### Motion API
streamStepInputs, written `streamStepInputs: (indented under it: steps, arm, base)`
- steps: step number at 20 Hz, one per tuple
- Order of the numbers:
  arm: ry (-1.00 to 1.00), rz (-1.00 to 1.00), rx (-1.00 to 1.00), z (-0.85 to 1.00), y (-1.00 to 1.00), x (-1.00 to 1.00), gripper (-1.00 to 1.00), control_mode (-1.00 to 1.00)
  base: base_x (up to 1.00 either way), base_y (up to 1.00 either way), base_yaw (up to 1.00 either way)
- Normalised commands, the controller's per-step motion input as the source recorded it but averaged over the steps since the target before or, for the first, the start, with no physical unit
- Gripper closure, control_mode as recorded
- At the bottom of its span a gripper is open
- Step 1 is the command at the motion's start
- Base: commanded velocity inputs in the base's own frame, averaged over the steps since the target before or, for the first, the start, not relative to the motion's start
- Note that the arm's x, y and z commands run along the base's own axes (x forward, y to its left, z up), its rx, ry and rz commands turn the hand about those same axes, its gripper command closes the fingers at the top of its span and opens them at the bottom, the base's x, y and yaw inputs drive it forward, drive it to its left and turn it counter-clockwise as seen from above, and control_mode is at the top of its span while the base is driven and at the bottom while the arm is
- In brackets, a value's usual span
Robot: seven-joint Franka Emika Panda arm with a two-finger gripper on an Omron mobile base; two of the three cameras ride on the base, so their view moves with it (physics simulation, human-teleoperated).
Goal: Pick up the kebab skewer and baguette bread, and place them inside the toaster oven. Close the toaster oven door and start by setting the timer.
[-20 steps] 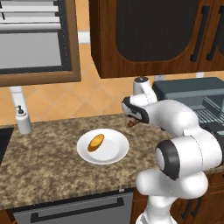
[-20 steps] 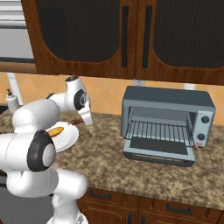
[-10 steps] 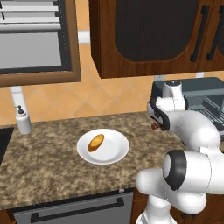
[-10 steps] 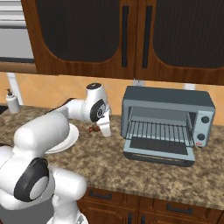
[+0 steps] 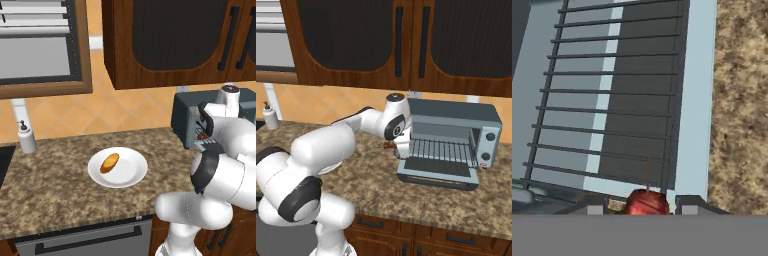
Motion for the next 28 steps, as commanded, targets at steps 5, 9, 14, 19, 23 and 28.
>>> streamStepInputs:
  steps: [5, 9, 14, 19, 23, 28]
  arm:
    - [-0.11, -0.03, 0.05, 0.06, -0.88, 0.0, 1.0, -1.0]
    - [-0.15, 0.0, 0.07, 0.2, -0.75, 0.0, 1.0, -1.0]
    - [-0.15, 0.0, 0.05, 0.09, -0.57, 0.21, 1.0, -1.0]
    - [-0.1, 0.0, 0.01, 0.0, -0.2, 0.32, 1.0, -1.0]
    - [-0.07, 0.0, 0.0, -0.11, 0.0, 0.19, 1.0, -1.0]
    - [-0.06, 0.0, 0.0, -0.26, 0.0, 0.11, 1.0, -1.0]
  base:
    - [0.0, 0.0, 0.0]
    - [0.0, 0.0, 0.0]
    - [0.0, 0.0, 0.0]
    - [0.0, 0.0, 0.0]
    - [0.0, 0.0, 0.0]
    - [0.0, 0.0, 0.0]
